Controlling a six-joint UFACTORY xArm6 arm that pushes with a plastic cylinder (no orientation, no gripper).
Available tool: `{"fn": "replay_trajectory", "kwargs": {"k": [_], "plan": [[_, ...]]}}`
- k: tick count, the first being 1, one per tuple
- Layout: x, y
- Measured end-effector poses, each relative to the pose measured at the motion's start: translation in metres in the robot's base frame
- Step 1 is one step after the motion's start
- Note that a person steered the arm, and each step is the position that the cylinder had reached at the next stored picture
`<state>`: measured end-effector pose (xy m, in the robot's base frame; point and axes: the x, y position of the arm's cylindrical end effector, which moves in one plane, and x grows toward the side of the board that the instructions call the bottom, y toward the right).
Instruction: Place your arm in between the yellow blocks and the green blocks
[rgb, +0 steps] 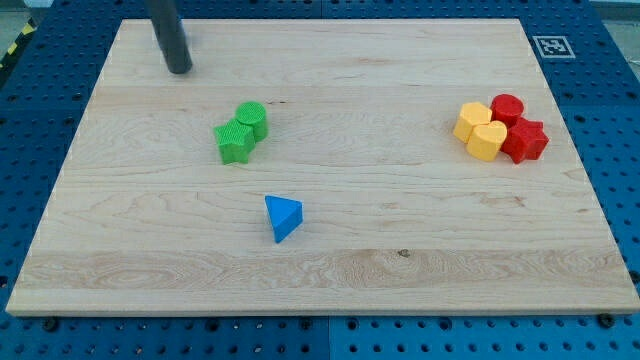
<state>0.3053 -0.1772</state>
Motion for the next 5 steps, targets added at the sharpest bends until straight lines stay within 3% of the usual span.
{"fn": "replay_trajectory", "kwargs": {"k": [3, 5], "plan": [[0.004, 0.074], [0.03, 0.152]]}}
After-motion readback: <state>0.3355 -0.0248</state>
